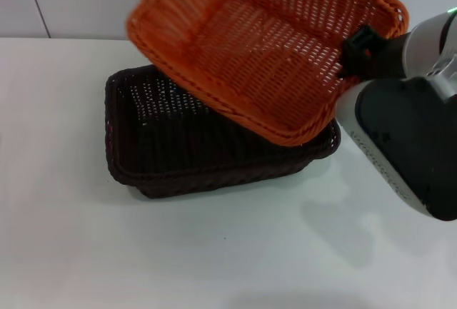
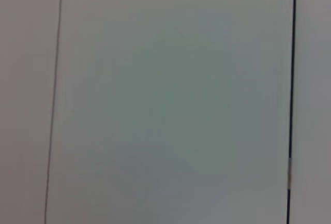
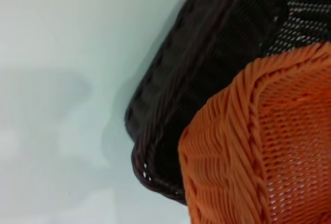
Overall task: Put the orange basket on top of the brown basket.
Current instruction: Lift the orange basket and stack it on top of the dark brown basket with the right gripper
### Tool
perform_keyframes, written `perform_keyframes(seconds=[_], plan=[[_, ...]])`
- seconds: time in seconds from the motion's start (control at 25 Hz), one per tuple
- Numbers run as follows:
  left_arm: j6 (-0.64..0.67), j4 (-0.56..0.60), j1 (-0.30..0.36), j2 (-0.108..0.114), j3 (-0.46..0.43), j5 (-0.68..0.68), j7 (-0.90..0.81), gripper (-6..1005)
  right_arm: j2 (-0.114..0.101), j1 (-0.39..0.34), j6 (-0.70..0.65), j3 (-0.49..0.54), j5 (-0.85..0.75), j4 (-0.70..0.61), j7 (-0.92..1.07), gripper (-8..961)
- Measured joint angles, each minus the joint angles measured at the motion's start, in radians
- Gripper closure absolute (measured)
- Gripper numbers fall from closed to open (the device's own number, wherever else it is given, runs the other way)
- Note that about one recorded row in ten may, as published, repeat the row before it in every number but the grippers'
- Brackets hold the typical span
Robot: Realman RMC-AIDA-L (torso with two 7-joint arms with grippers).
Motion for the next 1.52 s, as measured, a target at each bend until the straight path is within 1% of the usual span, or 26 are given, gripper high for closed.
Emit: perform_keyframes(seconds=[0.08,0.2,0.36,0.44,0.48,0.52,0.56,0.6,0.68,0.8,0.88,1.04,1.16,1.28,1.52], plan=[[0.000,0.003,0.000,0.000,0.008,0.000,0.001,260,-0.010,0.022,-0.039,-0.011,0.000,-0.047,-0.004,790],[0.000,0.011,-0.004,0.001,0.022,0.005,0.006,261,-0.014,0.036,-0.055,-0.013,0.000,-0.069,-0.014,791],[0.000,0.023,-0.014,0.003,0.031,0.000,0.007,261,-0.039,0.052,-0.087,-0.036,0.000,-0.077,-0.037,791],[0.000,0.024,-0.014,0.000,0.029,-0.001,0.006,261,-0.051,0.052,-0.097,-0.061,0.000,-0.074,-0.041,791],[-0.002,0.027,-0.014,-0.001,0.031,-0.002,0.005,261,-0.060,0.048,-0.107,-0.090,-0.001,-0.066,-0.043,791],[-0.002,0.027,-0.014,-0.001,0.031,-0.002,0.005,261,-0.060,0.048,-0.107,-0.090,-0.001,-0.066,-0.043,791],[-0.003,0.029,-0.015,-0.002,0.032,-0.002,0.004,261,-0.064,0.045,-0.115,-0.116,-0.001,-0.055,-0.043,791],[-0.004,0.033,-0.014,-0.004,0.033,-0.002,0.001,261,-0.064,0.045,-0.115,-0.116,-0.001,-0.055,-0.043,790],[-0.006,0.038,-0.014,-0.005,0.036,-0.003,-0.002,261,-0.068,0.045,-0.118,-0.156,-0.001,-0.041,-0.044,790],[-0.009,0.041,-0.014,-0.006,0.042,-0.003,-0.003,261,-0.070,0.045,-0.118,-0.172,-0.001,-0.026,-0.043,791],[-0.011,0.043,-0.009,-0.006,0.052,-0.003,-0.003,261,-0.072,0.042,-0.113,-0.180,-0.001,0.003,-0.040,791],[-0.012,0.043,-0.003,-0.007,0.060,-0.004,-0.003,261,-0.072,0.031,-0.113,-0.180,-0.002,0.007,-0.039,790],[-0.012,0.049,0.002,-0.007,0.074,-0.005,-0.005,261,-0.074,0.021,-0.140,-0.178,-0.003,-0.053,-0.040,790],[-0.012,0.053,0.004,-0.007,0.085,-0.005,-0.006,261,-0.073,0.006,-0.200,-0.163,-0.005,-0.133,-0.049,791],[-0.012,0.054,0.008,-0.007,0.104,-0.005,-0.007,261,-0.066,-0.002,-0.258,-0.137,-0.007,-0.196,-0.060,792]])
